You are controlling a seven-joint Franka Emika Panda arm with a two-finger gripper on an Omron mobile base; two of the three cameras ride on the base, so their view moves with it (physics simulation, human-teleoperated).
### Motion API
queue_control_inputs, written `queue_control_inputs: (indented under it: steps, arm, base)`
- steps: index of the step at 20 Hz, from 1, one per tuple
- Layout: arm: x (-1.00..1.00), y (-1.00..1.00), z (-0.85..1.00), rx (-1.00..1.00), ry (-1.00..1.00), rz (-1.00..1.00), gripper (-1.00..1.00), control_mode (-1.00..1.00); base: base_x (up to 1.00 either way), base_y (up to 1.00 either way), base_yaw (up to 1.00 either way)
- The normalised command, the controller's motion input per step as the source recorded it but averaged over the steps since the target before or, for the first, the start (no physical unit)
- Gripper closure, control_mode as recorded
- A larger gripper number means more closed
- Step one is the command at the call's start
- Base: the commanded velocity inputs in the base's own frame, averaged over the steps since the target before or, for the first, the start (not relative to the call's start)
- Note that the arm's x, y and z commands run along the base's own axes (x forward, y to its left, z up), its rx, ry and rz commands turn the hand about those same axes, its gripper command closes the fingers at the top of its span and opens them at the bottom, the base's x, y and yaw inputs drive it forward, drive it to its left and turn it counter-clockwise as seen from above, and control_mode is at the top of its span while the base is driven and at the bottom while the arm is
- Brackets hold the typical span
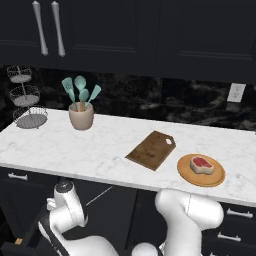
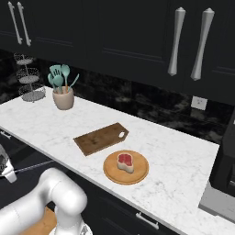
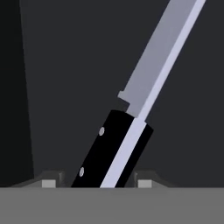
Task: Pick up the knife from the drawer and place it on the cutting board. Then place the meat from the plate to the cutting board.
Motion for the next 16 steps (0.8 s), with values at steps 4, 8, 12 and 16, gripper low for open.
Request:
queue_control_inputs:
  steps: [4,8,12,16]
  arm:
    - [-1.0,0.25,1.0,-0.08,0.18,0.02,1.0,-1.0]
    - [-1.0,0.33,1.0,-0.06,0.03,0.01,1.0,-1.0]
    - [-0.83,0.25,1.0,-0.05,0.0,0.0,1.0,-1.0]
    - [0.13,-0.18,1.0,0.0,0.0,-0.08,1.0,-1.0]
  base:
    - [0.0,0.0,0.0]
    - [0.0,0.0,0.0]
    - [0.0,0.0,0.0]
    - [0.0,0.0,0.0]
